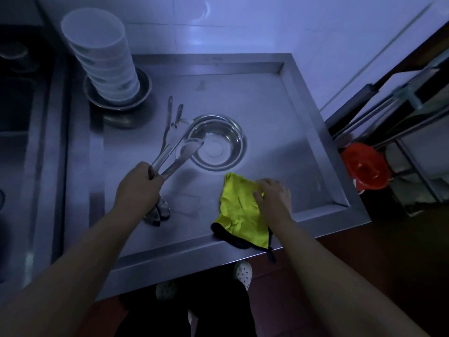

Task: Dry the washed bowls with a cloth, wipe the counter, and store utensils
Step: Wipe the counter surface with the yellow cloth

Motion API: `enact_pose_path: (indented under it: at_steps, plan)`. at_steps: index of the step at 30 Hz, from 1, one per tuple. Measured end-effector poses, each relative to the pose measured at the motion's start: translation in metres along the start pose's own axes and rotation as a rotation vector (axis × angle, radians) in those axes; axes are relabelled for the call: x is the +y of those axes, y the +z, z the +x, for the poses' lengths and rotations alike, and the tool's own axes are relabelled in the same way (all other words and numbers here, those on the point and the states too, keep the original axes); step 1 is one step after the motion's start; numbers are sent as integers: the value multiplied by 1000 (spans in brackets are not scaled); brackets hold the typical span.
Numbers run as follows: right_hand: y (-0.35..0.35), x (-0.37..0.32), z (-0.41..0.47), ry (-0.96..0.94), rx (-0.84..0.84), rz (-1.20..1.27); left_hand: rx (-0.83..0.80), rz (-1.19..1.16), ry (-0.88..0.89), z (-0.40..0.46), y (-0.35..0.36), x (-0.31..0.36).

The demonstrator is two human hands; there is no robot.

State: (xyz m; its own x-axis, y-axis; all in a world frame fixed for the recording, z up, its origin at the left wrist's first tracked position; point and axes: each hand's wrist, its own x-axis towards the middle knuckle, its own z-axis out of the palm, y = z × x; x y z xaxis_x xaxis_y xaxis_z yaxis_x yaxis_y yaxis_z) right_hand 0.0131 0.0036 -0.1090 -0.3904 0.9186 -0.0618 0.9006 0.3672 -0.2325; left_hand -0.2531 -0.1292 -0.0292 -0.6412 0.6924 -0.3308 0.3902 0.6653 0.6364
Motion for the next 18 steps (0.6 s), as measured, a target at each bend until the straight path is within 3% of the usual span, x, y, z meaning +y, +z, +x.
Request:
enact_pose_path:
  at_steps: [5, 9, 18]
  plan:
    - [3, 12, 29, 44, -186, -182, 16, 6, -32, -7, 34, 25]
    - [-12, 25, 29, 62, -214, 224, 39, 7, -66, -12, 58, 50]
    - [-75, 141, 2, 305, 54, 486, 8, 4, -15, -27, 132, 128]
